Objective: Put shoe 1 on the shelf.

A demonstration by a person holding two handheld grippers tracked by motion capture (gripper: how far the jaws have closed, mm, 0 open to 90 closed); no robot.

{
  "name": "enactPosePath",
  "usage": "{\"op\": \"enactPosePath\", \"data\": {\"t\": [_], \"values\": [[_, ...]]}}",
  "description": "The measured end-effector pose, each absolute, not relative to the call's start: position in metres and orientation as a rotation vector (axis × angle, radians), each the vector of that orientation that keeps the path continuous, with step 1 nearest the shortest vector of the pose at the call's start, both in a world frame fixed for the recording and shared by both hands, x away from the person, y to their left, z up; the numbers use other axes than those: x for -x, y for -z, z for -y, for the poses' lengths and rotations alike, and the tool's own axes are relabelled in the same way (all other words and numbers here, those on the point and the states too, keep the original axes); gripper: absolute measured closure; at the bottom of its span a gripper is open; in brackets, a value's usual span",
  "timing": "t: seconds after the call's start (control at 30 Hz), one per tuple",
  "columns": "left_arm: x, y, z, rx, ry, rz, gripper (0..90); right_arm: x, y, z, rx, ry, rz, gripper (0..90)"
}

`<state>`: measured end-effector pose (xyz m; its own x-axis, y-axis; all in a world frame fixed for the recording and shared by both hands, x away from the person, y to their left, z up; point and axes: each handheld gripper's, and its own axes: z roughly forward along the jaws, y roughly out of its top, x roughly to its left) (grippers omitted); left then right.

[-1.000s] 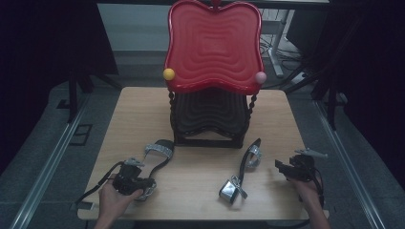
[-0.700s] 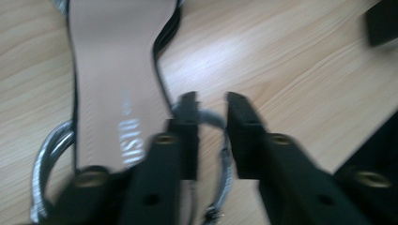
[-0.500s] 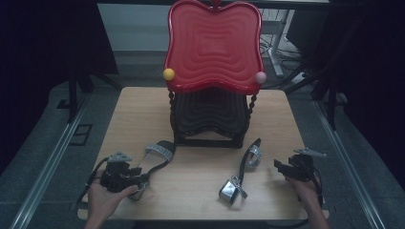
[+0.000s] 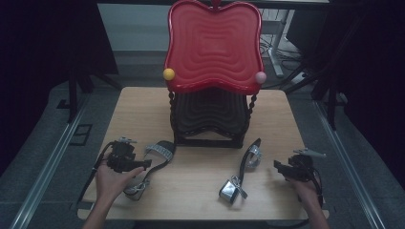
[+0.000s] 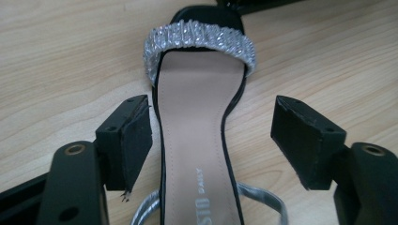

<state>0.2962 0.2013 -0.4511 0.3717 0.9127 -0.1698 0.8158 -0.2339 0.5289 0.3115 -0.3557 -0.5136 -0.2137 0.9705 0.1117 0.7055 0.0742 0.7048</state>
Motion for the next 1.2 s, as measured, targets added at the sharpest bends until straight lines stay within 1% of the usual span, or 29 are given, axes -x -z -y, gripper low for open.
{"op": "enactPosePath", "data": {"t": [0.13, 0.23, 0.4, 0.43, 0.6, 0.7, 0.8, 0.83, 0.87, 0.9, 0.93, 1.07, 1.2], "values": [[-0.306, 0.461, -0.197, -2.134, -0.206, -1.511, 28.6, -0.312, 0.515, 0.357, -1.666, -0.919, -1.979, 33.7], [-0.314, 0.472, -0.192, -2.176, -0.176, -1.534, 26.3, -0.313, 0.515, 0.356, -1.661, -0.915, -1.988, 33.7], [-0.317, 0.481, -0.184, -2.238, -0.175, -1.533, 24.3, -0.313, 0.515, 0.355, -1.662, -0.913, -1.991, 33.6], [-0.317, 0.486, -0.181, -2.277, -0.186, -1.54, 21.6, -0.313, 0.515, 0.355, -1.662, -0.913, -1.99, 33.6], [-0.317, 0.492, -0.178, -2.309, -0.223, -1.564, 20.8, -0.313, 0.516, 0.355, -1.661, -0.908, -1.993, 33.6], [-0.318, 0.499, -0.183, -2.297, -0.176, -1.599, 20.7, -0.313, 0.516, 0.356, -1.662, -0.913, -1.99, 33.6], [-0.318, 0.505, -0.187, -2.292, -0.162, -1.616, 24.4, -0.313, 0.515, 0.356, -1.659, -0.911, -1.99, 33.6], [-0.317, 0.506, -0.188, -2.287, -0.157, -1.617, 24.4, -0.313, 0.515, 0.355, -1.659, -0.91, -1.991, 33.6], [-0.317, 0.507, -0.19, -2.286, -0.154, -1.609, 29.6, -0.313, 0.516, 0.355, -1.659, -0.908, -1.992, 33.6], [-0.316, 0.508, -0.19, -2.252, -0.129, -1.612, 32.6, -0.313, 0.516, 0.355, -1.658, -0.906, -1.992, 33.5], [-0.316, 0.508, -0.19, -2.227, -0.113, -1.611, 40.1, -0.313, 0.515, 0.355, -1.658, -0.907, -1.991, 33.6], [-0.317, 0.507, -0.192, -2.255, -0.093, -1.601, 41.4, -0.313, 0.516, 0.355, -1.659, -0.907, -1.99, 33.6], [-0.316, 0.507, -0.193, -2.244, -0.088, -1.602, 41.9, -0.313, 0.515, 0.356, -1.659, -0.908, -1.987, 33.6]]}}
